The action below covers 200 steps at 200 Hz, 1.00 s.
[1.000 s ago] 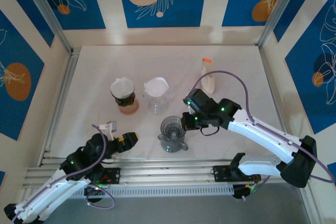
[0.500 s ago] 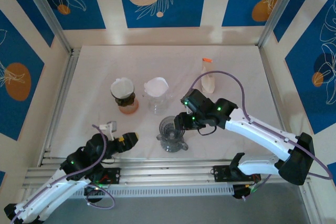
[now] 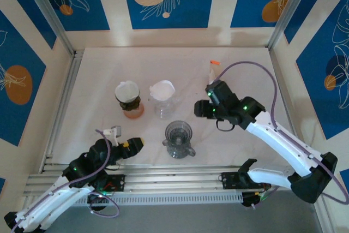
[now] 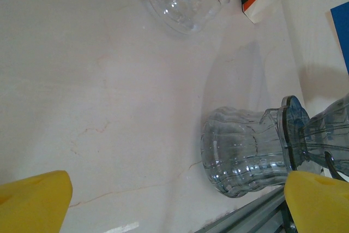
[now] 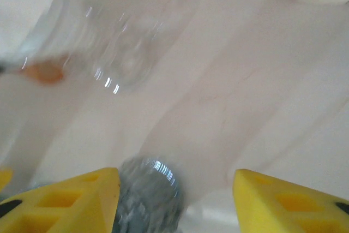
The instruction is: Place the coffee filter in the dripper
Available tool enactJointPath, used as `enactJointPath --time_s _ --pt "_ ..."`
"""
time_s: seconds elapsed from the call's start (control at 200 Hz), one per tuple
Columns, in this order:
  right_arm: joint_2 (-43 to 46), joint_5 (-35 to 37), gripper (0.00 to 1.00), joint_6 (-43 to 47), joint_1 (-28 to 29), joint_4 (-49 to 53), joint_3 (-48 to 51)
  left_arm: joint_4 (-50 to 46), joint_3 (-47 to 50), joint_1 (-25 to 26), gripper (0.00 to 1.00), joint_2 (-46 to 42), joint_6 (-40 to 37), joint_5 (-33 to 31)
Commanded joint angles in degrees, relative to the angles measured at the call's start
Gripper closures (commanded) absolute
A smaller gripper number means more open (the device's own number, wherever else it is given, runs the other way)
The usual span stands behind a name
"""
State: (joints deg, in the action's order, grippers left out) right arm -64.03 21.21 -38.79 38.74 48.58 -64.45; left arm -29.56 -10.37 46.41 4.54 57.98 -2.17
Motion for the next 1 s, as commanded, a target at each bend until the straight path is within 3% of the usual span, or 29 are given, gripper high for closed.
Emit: enactJointPath --time_s 0.0,0.125,0.43,0.995 --pt "-4.9 5.2 0.47 7.1 -6.4 -4.7 -2.7 0.5 0.0 0.4 0.00 -0.4 -1.1 -0.2" --pt "-15.5 11.1 0.58 12.7 -11.2 -5.4 -8.2 -0.7 -0.3 0.4 0.00 -0.4 -1.0 -0.2" --pt "-35.2 20.9 0.68 21.9 -14.8 -7.0 -19.1 -0.8 -0.4 0.4 0.00 -0.5 -1.0 -0.7" --pt "-48.1 25.3 0.76 28.0 -16.7 -8.7 -26.9 -0.5 -0.4 0.4 0.00 -0.3 -1.1 -1.3"
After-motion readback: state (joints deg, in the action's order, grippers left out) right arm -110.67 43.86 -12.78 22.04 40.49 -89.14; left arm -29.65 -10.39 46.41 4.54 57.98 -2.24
